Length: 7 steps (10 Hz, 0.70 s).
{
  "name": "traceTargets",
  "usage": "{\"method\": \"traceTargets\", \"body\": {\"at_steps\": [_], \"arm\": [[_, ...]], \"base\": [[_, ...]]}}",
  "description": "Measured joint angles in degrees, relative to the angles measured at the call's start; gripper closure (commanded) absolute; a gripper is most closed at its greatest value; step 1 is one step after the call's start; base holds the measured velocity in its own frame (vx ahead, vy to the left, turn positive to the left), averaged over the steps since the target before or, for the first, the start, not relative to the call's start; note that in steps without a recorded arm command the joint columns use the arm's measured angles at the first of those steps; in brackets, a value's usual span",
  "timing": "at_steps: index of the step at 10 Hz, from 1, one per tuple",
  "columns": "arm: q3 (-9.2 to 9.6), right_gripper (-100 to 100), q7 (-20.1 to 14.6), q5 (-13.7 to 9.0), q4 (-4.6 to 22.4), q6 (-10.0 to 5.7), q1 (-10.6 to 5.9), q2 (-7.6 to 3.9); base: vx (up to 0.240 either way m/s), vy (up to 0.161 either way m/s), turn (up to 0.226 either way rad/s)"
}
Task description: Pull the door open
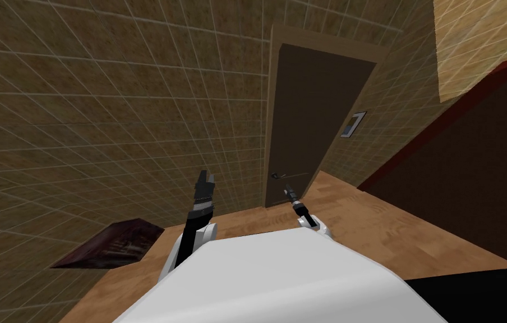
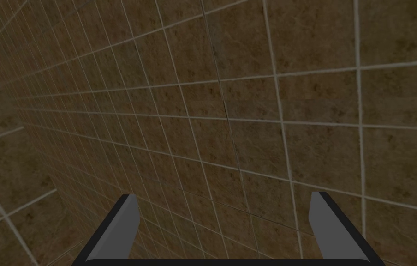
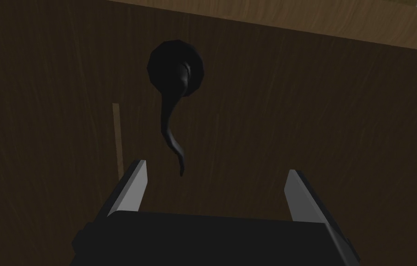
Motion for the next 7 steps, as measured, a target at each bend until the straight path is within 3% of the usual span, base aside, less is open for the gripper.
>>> {"method": "traceTargets", "body": {"at_steps": [7], "arm": [[0.57, -100, -1.64, -0.29, 10.18, -1.54, -3.59, -2.57]], "base": [[0.053, -0.038, 0.082]]}}
